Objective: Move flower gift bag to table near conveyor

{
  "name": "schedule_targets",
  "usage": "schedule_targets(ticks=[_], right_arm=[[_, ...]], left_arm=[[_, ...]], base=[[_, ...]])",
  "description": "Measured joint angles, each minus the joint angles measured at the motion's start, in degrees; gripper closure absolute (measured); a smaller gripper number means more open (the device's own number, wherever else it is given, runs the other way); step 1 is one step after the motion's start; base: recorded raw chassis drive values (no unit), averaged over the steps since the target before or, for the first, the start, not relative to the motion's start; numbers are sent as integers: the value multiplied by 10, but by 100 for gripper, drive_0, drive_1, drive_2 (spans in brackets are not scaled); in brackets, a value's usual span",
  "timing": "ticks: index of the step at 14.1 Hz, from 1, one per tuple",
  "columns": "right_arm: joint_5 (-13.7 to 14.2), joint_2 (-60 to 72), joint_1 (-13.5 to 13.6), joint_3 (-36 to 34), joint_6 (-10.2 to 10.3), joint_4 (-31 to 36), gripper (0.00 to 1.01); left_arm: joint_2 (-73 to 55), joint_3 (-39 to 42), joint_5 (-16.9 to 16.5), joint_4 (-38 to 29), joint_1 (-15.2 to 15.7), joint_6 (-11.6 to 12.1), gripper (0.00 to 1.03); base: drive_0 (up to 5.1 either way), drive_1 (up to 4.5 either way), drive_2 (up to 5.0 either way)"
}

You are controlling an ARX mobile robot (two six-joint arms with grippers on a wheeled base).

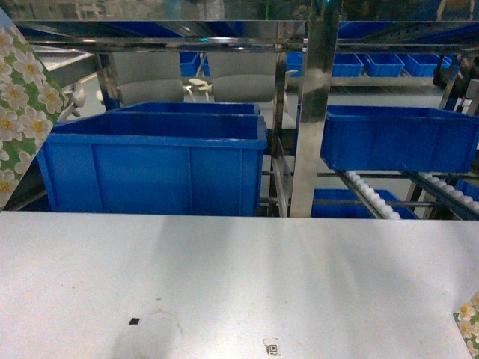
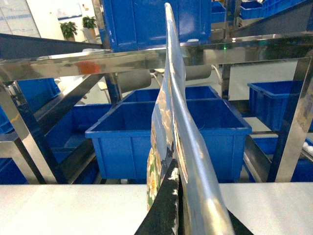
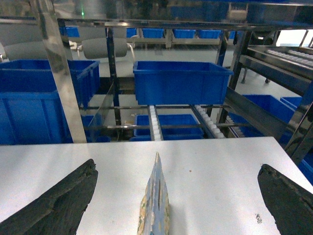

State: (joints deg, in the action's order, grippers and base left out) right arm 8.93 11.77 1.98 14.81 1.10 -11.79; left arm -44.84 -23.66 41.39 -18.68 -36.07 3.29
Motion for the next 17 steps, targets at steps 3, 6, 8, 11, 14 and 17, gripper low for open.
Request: schedule_targets(ticks=[3, 6, 8, 11, 14, 17], right_arm=[[7, -3, 2, -1, 6, -1, 3], [7, -3, 2, -1, 6, -2, 3], [7, -3, 2, -1, 6, -1, 3], [7, -3, 2, -1, 6, -1, 3], [7, -3, 2, -1, 7, -2, 3], [7, -3, 2, -1, 7, -2, 3]], left_arm=[[0, 0, 0, 1, 0, 0, 101], [-63, -11, -11, -43, 15, -7, 101], [-112, -16, -22, -60, 33, -17, 101], [-202, -43, -11, -102, 30, -16, 101], [-307, -63, -2, -123, 20, -29, 101], [-400, -96, 6, -147, 17, -35, 101]], base=[[0, 0, 0], [0, 0, 0], [0, 0, 0], [0, 0, 0], [0, 0, 0], [0, 0, 0]])
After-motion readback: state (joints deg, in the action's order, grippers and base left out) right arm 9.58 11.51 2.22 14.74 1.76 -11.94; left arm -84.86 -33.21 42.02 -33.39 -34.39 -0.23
